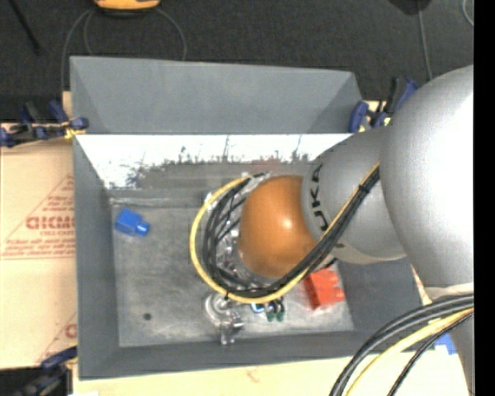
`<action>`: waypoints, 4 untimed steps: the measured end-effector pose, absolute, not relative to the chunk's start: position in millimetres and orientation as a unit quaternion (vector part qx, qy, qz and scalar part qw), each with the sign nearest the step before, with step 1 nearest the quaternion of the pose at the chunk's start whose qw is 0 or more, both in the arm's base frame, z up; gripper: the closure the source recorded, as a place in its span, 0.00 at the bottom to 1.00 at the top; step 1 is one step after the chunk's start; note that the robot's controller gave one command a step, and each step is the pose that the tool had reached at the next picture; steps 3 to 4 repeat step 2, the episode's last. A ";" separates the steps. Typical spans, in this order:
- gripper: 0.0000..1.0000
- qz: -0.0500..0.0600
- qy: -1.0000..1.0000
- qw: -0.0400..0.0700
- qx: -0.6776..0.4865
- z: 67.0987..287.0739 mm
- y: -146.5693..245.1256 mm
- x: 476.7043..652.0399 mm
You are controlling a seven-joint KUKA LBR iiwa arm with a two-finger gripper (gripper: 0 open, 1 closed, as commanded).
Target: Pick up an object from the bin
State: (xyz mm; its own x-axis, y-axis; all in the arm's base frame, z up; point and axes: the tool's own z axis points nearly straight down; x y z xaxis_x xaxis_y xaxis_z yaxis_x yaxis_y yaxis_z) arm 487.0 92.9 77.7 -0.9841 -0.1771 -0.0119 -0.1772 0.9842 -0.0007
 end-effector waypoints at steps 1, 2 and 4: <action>1.00 0.001 0.996 0.009 -0.088 79.0 93.3 488.5; 1.00 -0.001 0.991 0.006 -0.132 238.2 98.7 492.3; 1.00 -0.001 0.991 0.006 -0.132 238.2 98.7 492.3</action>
Offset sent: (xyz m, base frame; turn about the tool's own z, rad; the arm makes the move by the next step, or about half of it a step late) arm 0.0000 0.0000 0.0000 0.0000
